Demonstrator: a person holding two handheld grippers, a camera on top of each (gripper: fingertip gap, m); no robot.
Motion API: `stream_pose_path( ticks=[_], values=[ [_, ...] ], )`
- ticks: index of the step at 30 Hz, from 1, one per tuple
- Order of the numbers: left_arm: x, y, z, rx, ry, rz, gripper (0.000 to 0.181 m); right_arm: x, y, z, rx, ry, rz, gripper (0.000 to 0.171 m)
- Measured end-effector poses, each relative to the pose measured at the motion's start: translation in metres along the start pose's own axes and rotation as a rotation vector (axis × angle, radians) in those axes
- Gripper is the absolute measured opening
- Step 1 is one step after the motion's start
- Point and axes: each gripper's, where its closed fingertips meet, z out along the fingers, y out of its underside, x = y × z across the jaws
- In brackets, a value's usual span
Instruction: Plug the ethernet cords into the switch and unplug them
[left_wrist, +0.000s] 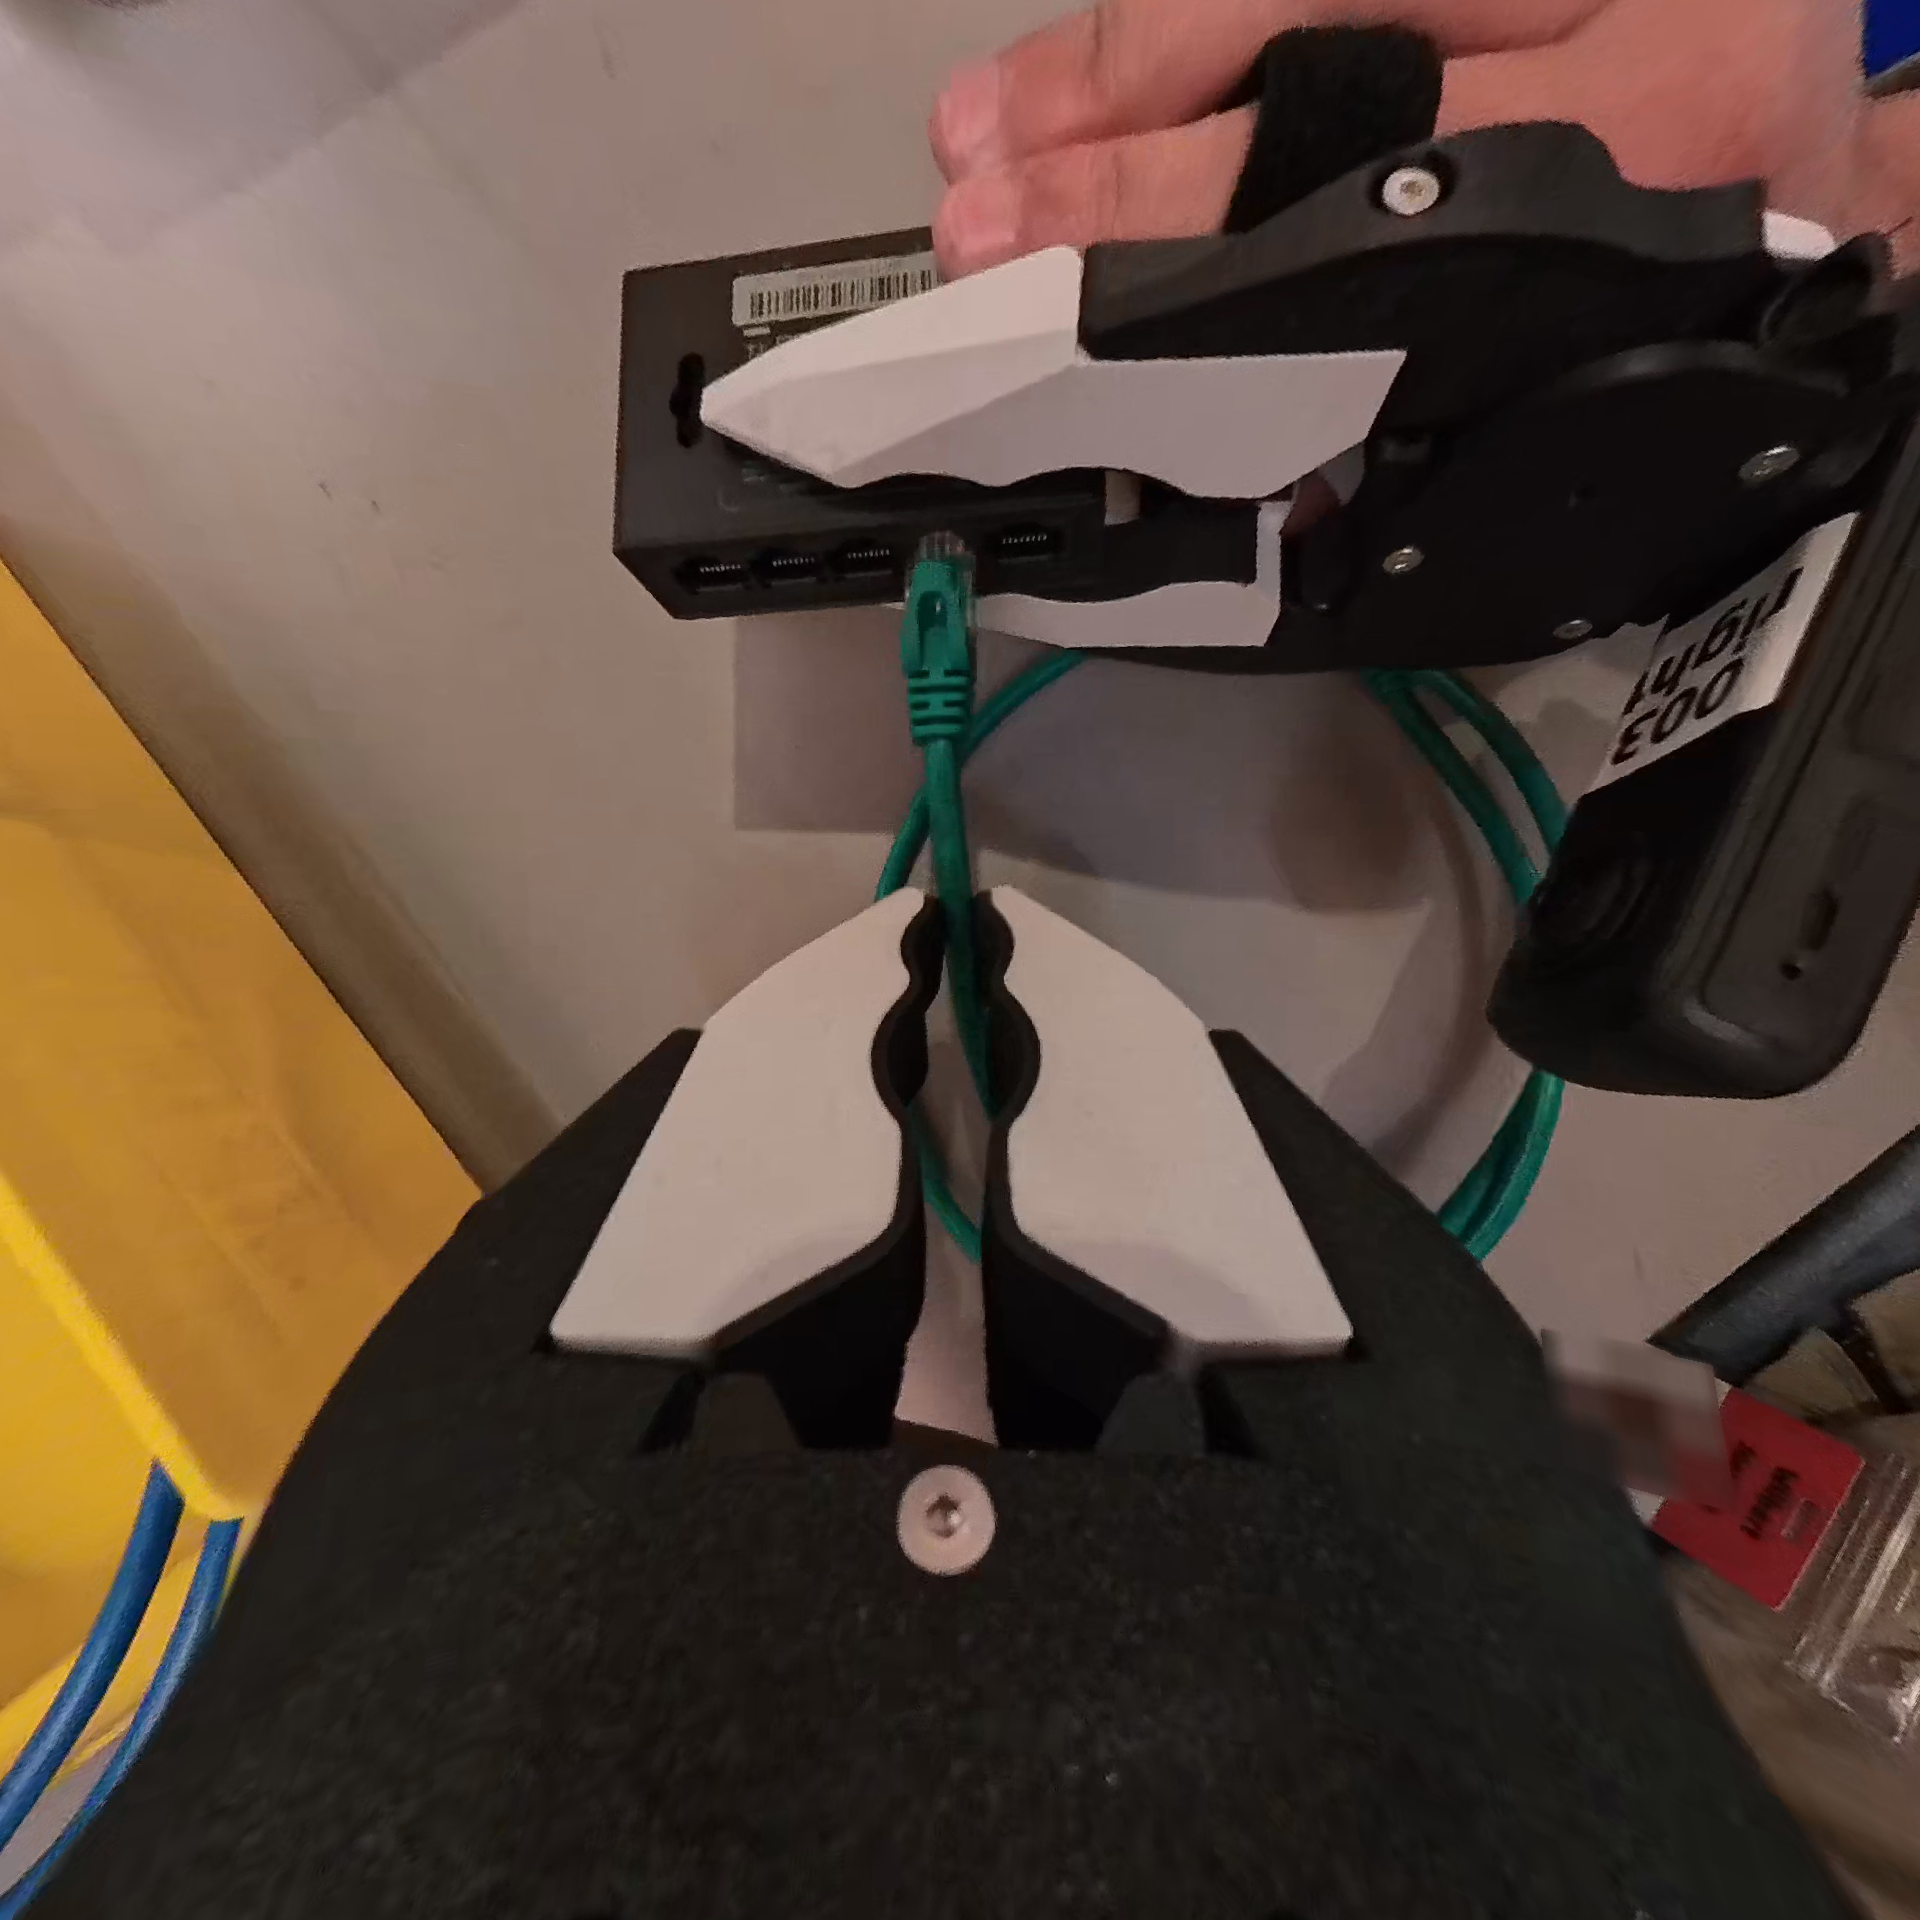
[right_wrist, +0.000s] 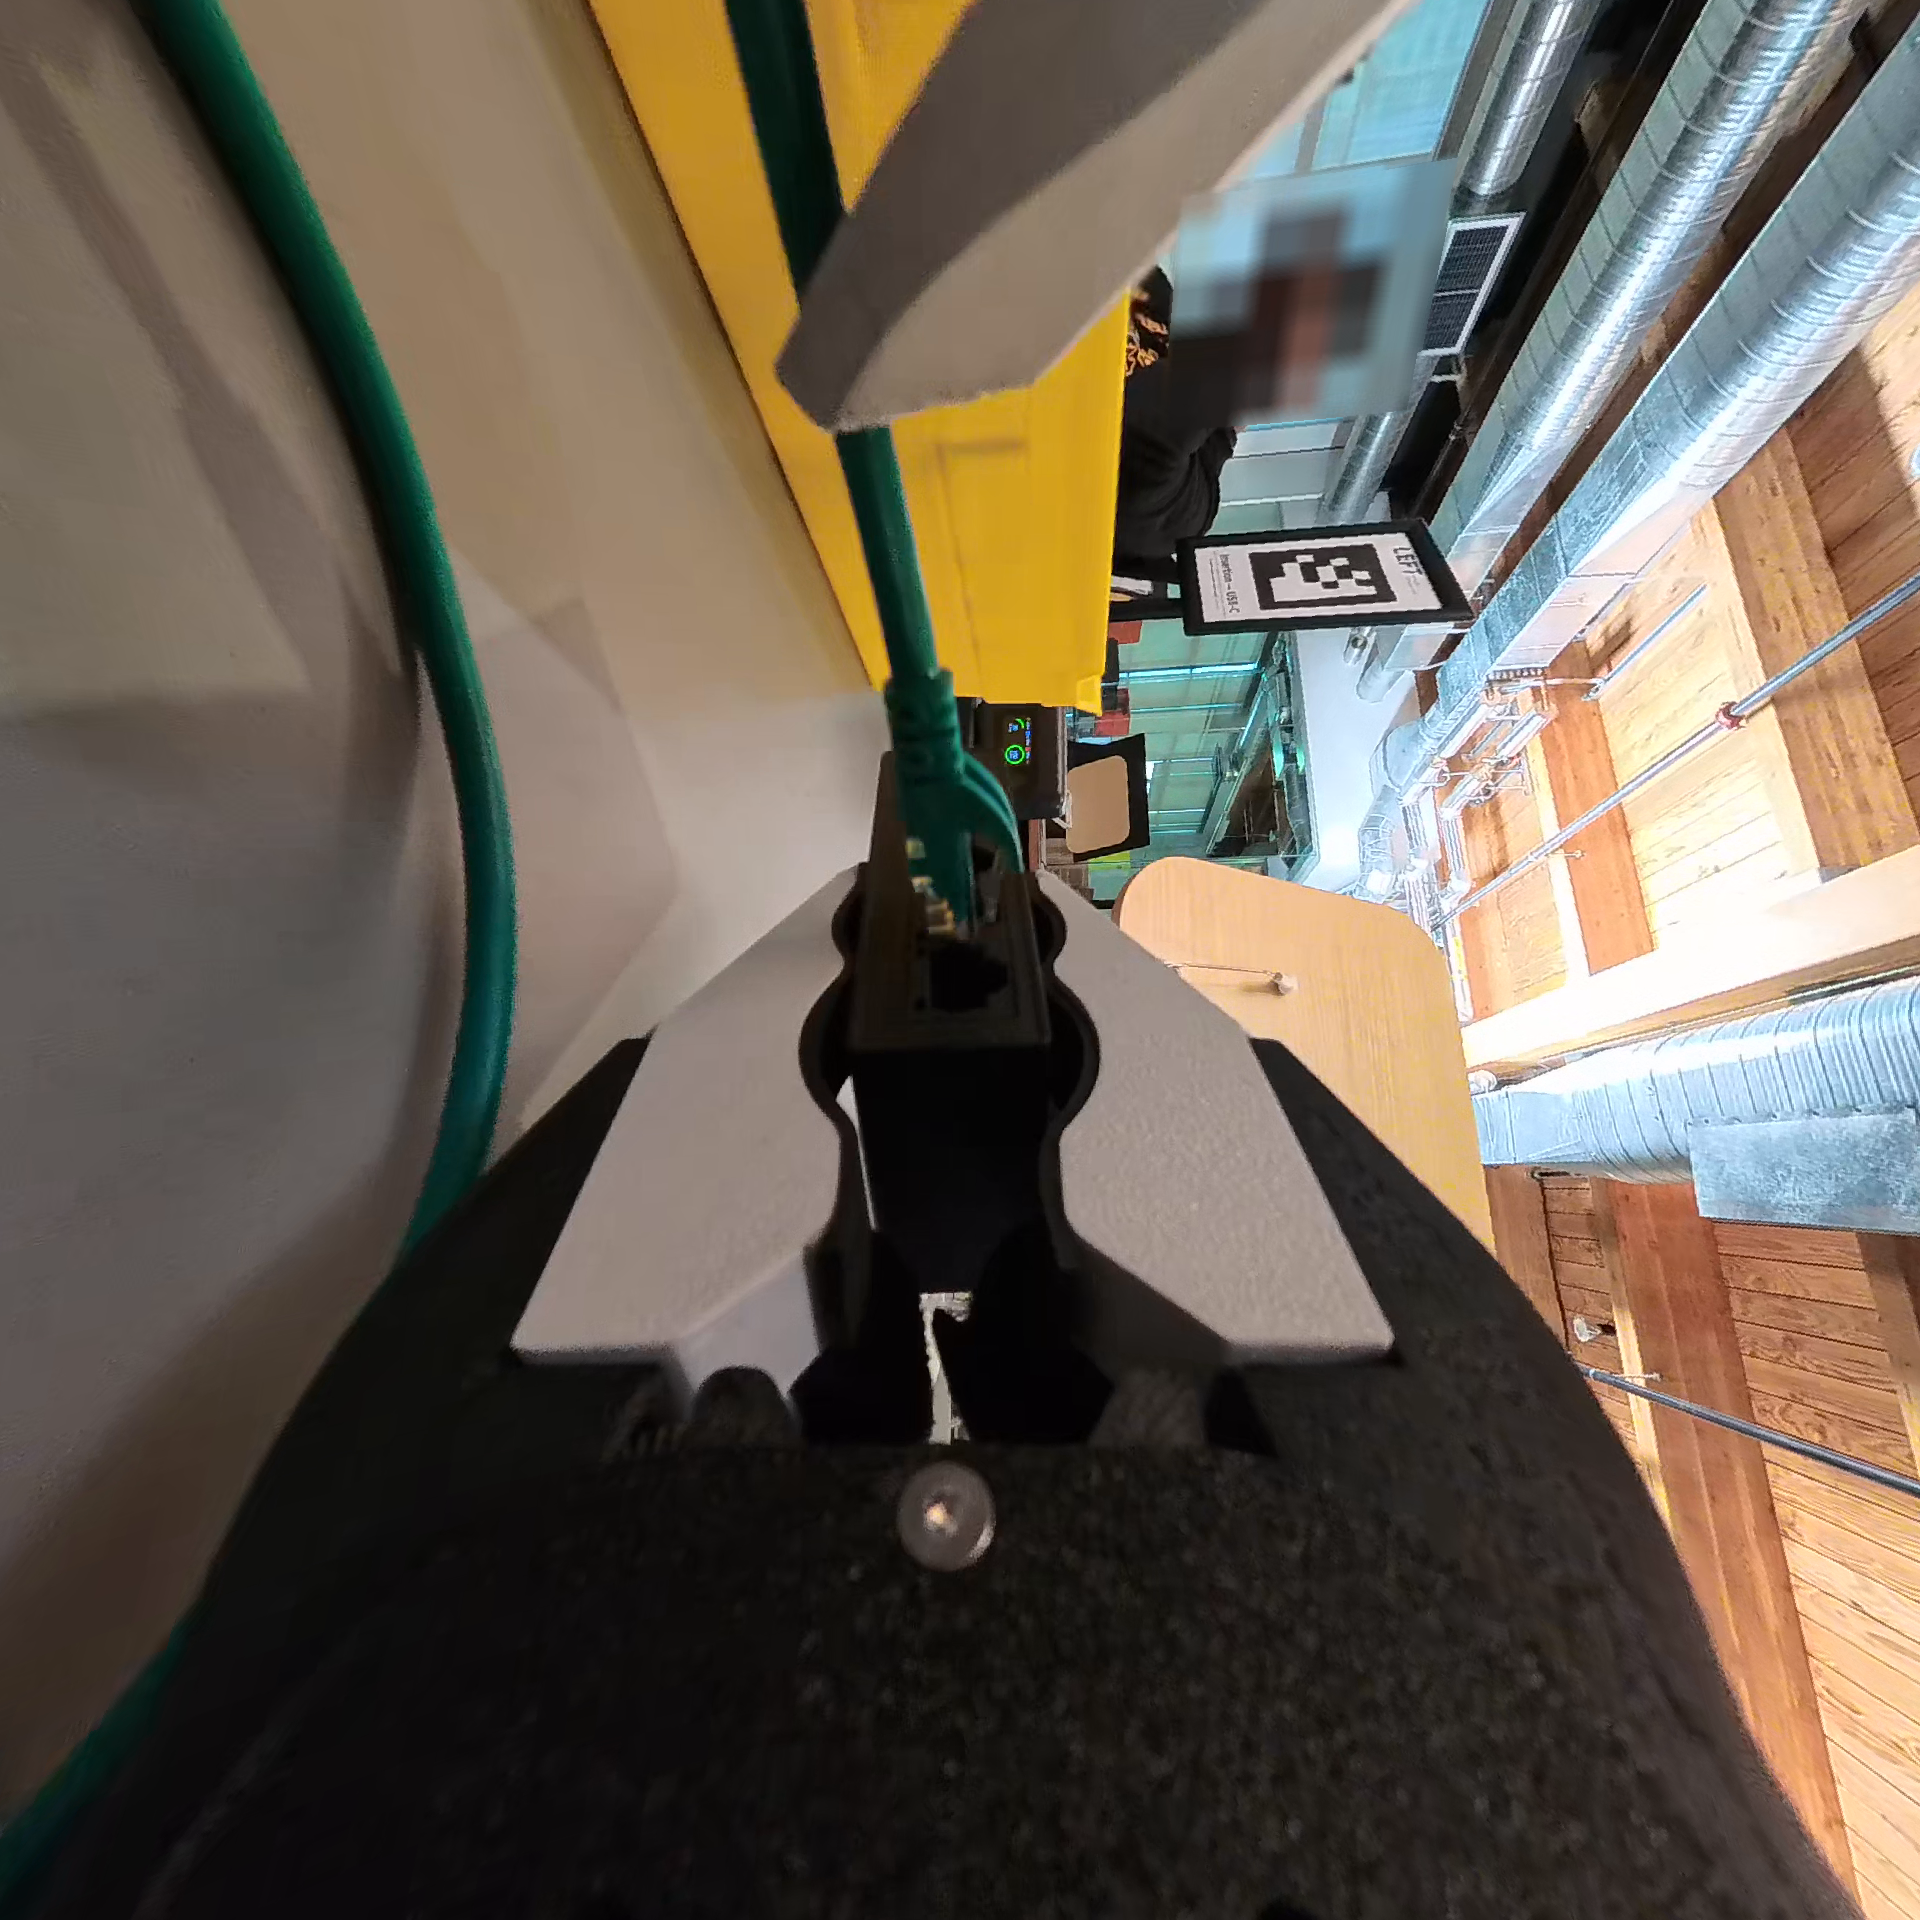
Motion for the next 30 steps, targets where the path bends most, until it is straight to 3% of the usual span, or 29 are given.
stream_pose_path(
  ticks=[1,5,8,17,30],
  values=[
    [0.002,-0.002,-0.001,0.015,0.008,0.001,0.005,0.001,0.001,0.000,-0.003,0.001,0.008,0.027],
    [0.009,-0.015,-0.005,0.147,0.017,0.029,0.006,0.008,0.004,-0.003,0.002,0.000,0.080,0.027],
    [0.017,-0.021,-0.006,0.233,0.059,0.016,0.010,0.012,-0.017,-0.009,0.106,0.013,0.090,0.027],
    [0.011,-0.022,-0.012,0.264,-0.060,0.007,0.007,0.016,-0.026,-0.008,0.090,0.033,0.114,0.027],
    [0.006,-0.015,0.001,0.288,0.096,-0.116,0.006,-0.008,-0.024,-0.002,0.077,-0.097,0.159,0.026]
  ],
)
